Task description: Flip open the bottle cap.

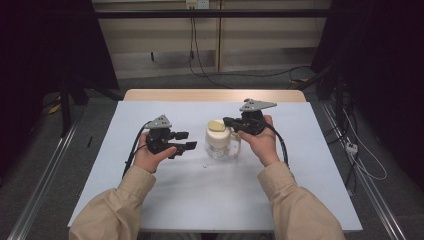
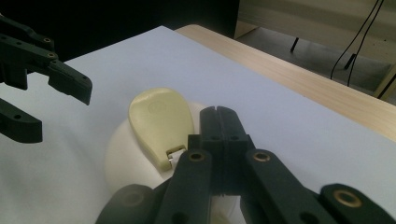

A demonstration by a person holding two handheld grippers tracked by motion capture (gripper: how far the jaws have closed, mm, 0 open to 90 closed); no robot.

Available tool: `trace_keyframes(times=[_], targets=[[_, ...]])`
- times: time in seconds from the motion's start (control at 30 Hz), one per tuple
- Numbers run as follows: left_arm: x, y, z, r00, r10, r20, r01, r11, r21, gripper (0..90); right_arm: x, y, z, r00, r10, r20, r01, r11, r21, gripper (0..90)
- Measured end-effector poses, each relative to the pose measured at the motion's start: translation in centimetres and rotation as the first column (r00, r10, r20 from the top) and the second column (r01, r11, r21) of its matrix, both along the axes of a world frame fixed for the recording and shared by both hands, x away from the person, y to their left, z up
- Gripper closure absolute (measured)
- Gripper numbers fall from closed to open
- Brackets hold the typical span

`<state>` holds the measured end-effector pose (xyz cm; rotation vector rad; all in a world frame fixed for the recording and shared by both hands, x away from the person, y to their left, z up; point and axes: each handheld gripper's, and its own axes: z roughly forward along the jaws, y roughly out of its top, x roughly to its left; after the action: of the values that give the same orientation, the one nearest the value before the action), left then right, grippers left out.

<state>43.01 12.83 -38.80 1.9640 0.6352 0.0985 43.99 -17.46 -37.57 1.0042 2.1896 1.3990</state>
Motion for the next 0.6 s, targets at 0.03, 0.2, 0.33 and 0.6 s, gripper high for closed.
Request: trace_keyframes(times=[0.03, 0.2, 0.33, 0.6], targets=[[0.1, -0.1, 0.0, 1.0, 0.001, -0.001, -0.001, 1.0, 0.004, 47.1, 0.0, 0.0, 0.0, 1.0, 0.0, 0.0, 0.0, 1.0, 0.0, 90.0], [0.7, -0.4, 0.1, 0.9999, 0.001, -0.012, -0.001, 0.9999, 0.016, 57.7, 0.0, 0.0, 0.0, 1.0, 0.0, 0.001, 0.0, 1.0, 0.001, 90.0], [1.0, -0.9, 0.2, 0.9999, 0.002, -0.014, -0.002, 0.9996, 0.029, 68.9, 0.0, 0.0, 0.0, 1.0, 0.0, 0.003, 0.0, 1.0, 0.0, 90.0], [1.7, -1.9, 0.8, 0.9999, -0.012, -0.008, 0.013, 0.999, 0.042, 85.8, 0.0, 0.0, 0.0, 1.0, 0.001, 0.003, -0.001, 1.0, -0.002, 90.0]])
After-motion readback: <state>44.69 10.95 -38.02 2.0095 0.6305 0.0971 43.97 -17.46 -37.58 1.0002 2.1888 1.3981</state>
